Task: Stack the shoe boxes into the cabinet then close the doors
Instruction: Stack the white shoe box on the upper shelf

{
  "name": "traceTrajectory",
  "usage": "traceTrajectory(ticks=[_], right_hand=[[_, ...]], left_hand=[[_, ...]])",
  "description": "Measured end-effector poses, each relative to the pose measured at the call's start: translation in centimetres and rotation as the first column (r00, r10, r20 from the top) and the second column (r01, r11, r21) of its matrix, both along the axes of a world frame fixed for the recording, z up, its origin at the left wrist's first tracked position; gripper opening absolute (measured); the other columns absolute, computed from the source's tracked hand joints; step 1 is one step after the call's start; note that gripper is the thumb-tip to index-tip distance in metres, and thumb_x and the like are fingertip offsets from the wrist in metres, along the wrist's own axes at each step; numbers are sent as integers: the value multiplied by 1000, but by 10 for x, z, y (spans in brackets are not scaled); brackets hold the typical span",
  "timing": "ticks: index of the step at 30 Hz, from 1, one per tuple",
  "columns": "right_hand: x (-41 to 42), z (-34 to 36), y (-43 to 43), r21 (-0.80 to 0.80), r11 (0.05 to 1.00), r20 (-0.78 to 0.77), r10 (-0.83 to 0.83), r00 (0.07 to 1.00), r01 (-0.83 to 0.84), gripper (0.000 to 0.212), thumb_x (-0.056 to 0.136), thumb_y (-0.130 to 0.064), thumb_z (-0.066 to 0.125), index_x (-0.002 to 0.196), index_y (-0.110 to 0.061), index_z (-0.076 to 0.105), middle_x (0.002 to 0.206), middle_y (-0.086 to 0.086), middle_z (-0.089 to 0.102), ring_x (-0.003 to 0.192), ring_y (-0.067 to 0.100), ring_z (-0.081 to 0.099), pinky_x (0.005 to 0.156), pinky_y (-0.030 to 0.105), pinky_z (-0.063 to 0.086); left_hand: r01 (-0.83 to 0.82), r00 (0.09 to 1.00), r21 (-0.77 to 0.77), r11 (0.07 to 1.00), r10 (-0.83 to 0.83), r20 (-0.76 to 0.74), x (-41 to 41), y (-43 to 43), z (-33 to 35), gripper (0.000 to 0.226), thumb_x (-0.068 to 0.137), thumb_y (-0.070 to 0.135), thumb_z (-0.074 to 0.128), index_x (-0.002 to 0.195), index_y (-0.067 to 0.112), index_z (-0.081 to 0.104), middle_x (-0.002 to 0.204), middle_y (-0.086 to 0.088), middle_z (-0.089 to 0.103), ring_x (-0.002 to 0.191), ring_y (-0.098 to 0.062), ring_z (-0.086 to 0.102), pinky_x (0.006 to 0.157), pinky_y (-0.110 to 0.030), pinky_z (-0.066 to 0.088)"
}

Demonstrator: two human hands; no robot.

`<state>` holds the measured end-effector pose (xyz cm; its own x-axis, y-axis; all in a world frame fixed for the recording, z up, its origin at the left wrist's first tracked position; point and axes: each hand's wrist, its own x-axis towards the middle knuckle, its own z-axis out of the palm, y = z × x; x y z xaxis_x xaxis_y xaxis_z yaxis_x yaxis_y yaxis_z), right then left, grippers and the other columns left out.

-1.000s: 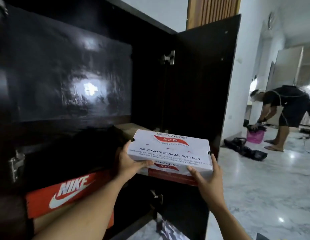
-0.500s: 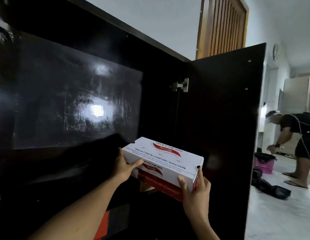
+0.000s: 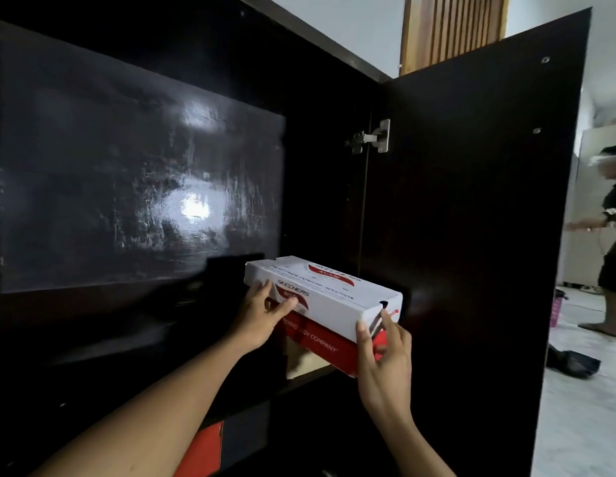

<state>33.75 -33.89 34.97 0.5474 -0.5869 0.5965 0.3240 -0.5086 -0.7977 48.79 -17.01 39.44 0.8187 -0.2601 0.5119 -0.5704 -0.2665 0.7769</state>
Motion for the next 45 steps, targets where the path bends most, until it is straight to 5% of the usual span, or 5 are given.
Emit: traceTrajectory(ticks=[3, 9, 33, 39, 45], right_hand=[[11, 12, 6, 8, 999, -4, 34, 999, -34, 58, 96, -56, 45, 147, -28, 43, 132, -9, 44, 95, -1, 57, 73, 16, 51], [44, 32, -7, 93, 995, -120, 37, 992, -26, 77, 89, -47, 67, 153, -24, 31, 130, 0, 48, 108, 11, 53, 94, 35, 50], [115, 29, -24, -52, 996, -282, 50, 958, -67, 56, 98, -39, 55, 151, -29, 38, 144, 0, 45, 124, 23, 52, 100, 37, 49], [63, 32, -39, -9, 992, -256, 120, 959, -126, 53, 96, -33, 60, 146, -27, 46, 126, 0, 54, 96, 10, 56, 87, 27, 48], [-37, -1, -59, 27, 999, -290, 30, 957, -23, 55, 93, -35, 66, 145, -26, 49, 124, 0, 59, 105, 21, 65, 97, 42, 53]], left_hand=[[7, 1000, 29, 1000, -7, 6, -8, -4, -5, 95, 70, 76, 68, 144, 19, 48, 142, 11, 40, 133, -15, 43, 112, -38, 39], [6, 999, -40, 999, -8, -52, -8, -24, -6, 121, 43, 83, 79, 144, 27, 44, 142, 8, 47, 127, -15, 52, 105, -40, 48], [-50, 996, 60, 997, 54, -73, 29, -29, 10, 55, 85, 37, 76, 131, 18, 54, 119, 10, 62, 108, -7, 57, 90, -22, 41], [-161, 987, 86, 983, 159, 36, -20, -30, 12, 78, 83, 40, 77, 145, 8, 43, 142, -6, 52, 131, -23, 49, 97, -20, 33], [-276, 875, 90, 957, 212, 435, -90, -47, -33, 50, 74, 40, 74, 115, 14, 65, 109, -8, 65, 102, -32, 60, 90, -44, 50]])
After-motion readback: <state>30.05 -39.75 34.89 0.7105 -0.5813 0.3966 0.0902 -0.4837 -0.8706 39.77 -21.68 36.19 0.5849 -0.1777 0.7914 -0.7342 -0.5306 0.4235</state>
